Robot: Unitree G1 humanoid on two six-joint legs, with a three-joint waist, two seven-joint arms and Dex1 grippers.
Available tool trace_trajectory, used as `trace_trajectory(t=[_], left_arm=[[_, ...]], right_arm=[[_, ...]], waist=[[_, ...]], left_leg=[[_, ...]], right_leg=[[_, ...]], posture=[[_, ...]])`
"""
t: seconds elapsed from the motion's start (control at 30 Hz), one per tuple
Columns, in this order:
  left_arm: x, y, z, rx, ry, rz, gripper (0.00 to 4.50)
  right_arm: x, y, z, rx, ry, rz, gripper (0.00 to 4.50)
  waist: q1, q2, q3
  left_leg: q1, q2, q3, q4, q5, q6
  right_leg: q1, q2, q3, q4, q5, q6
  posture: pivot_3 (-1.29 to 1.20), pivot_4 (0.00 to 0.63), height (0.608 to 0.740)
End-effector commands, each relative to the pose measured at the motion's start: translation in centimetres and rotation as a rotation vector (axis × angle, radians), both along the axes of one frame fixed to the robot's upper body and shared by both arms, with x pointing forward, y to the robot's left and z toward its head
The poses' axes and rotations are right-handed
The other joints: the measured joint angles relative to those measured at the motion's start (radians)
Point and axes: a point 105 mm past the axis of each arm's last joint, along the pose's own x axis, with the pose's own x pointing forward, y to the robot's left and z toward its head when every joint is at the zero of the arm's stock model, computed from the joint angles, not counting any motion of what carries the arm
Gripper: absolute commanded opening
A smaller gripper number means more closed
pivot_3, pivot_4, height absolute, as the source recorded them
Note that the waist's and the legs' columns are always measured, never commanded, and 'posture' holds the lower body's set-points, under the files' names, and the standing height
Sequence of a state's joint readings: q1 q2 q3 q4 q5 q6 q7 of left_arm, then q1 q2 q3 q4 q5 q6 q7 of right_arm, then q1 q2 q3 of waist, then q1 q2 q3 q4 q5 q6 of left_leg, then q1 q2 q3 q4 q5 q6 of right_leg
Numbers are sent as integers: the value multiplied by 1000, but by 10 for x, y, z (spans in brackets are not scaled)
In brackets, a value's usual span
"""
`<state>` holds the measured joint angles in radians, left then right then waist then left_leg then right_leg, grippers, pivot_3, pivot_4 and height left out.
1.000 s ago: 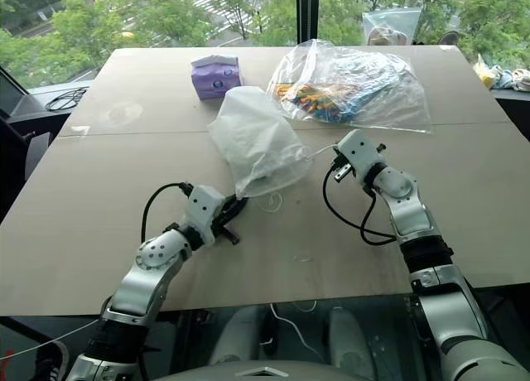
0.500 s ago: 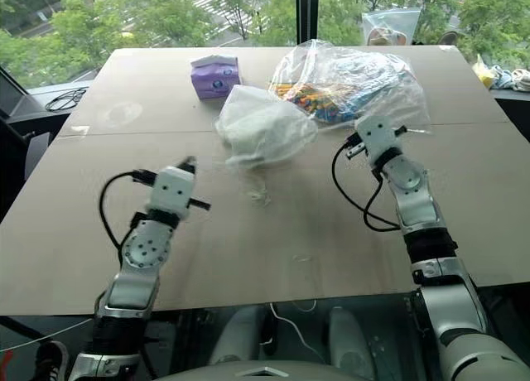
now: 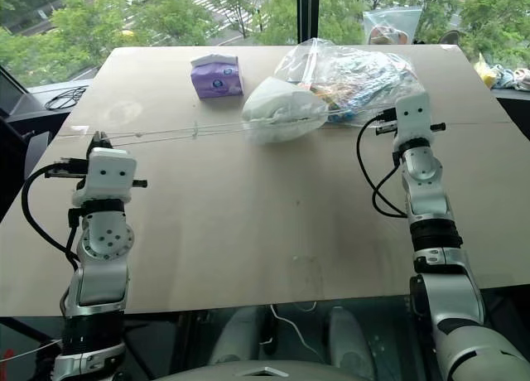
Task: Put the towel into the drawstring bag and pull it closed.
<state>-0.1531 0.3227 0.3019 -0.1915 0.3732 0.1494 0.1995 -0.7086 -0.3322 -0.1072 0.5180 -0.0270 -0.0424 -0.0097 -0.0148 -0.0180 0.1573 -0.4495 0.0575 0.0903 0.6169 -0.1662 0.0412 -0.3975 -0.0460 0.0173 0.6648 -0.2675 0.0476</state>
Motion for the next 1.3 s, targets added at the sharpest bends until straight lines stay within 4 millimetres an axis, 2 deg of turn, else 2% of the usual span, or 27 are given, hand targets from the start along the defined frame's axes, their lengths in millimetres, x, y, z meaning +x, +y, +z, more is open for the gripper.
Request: trace_trajectory(t=[0.03,0.13,0.27,0.37,0.43,0.5,0.6,0.63,0.7,0.83,0.9,1.0,1.1,1.2,1.3], left_arm=[[-34,59,-3,-191,-61,295,84],[-45,74,-13,-271,-57,380,84],[-43,72,-8,-274,-77,369,84],[-36,67,-8,-292,-82,327,84],[-24,56,-6,-277,-67,238,84],[-17,44,-1,-229,-57,168,84],[-12,39,-2,-223,-42,121,84],[-11,39,-4,-231,-36,114,26],[-11,40,-8,-243,-26,110,0],[-8,40,-14,-259,-8,89,0],[-6,38,-15,-262,-2,71,0],[-4,36,-15,-257,-1,57,0],[-6,38,-16,-259,2,58,0],[-10,41,-17,-257,4,65,0],[-13,43,-17,-254,5,73,0]], right_arm=[[-8,-57,8,179,-17,-229,0],[-11,-74,-2,283,24,-311,0],[-15,-86,-14,410,68,-377,0],[-16,-84,-15,422,76,-370,0],[-12,-72,-13,400,85,-305,0],[-7,-46,-6,338,90,-140,0],[-9,7,-4,198,153,203,0],[-14,22,-6,173,186,307,296],[-39,66,-15,167,302,610,792],[-100,129,-31,200,525,1030,2694],[-123,155,-45,220,633,1154,2694],[-138,179,-62,207,726,1218,2694],[-132,212,-72,269,766,1211,2694],[-128,248,-73,321,763,1236,2694],[-125,271,-68,346,735,1258,2694]], waist=[[0,0,0],[0,0,0],[2,0,0],[-1,0,0],[-3,0,0],[-3,0,0],[-9,0,0],[-9,0,0],[-7,0,0],[1,-1,0],[1,-1,0],[0,-5,-3],[-1,-6,-3],[-6,-7,-4],[0,-7,-4]], left_leg=[[0,0,0,0,0,0],[0,0,-1,0,0,0],[-1,0,-1,0,0,0],[0,0,0,0,0,0],[0,0,0,0,0,0],[1,0,0,0,0,0],[1,0,0,0,0,0],[1,0,0,0,0,0],[0,0,-1,0,0,0],[-2,1,-3,-1,0,0],[-2,1,-4,-1,0,0],[-1,1,-4,0,0,0],[-1,1,-5,0,-3,-4],[0,1,-5,0,-3,-4],[-1,1,-6,0,-3,-5]], right_leg=[[0,0,0,0,0,0],[0,0,0,0,0,0],[0,0,-1,-1,0,0],[1,0,0,-1,0,0],[1,0,0,0,1,1],[1,0,1,0,1,1],[0,1,1,0,1,1],[0,1,1,0,1,1],[0,1,1,0,1,1],[0,1,-2,-2,1,1],[0,0,-2,-2,1,1],[1,-3,-2,-1,1,1],[0,-5,-3,-1,1,-1],[0,-5,-3,0,2,-2],[0,-4,-5,0,2,-2]], posture=[[0,150,740],[0,150,740],[0,150,740],[0,150,740],[0,150,740],[0,150,740],[0,150,740],[0,150,740],[0,150,740],[0,150,740],[0,150,740],[0,150,740],[0,150,740],[0,150,740],[0,150,740]])
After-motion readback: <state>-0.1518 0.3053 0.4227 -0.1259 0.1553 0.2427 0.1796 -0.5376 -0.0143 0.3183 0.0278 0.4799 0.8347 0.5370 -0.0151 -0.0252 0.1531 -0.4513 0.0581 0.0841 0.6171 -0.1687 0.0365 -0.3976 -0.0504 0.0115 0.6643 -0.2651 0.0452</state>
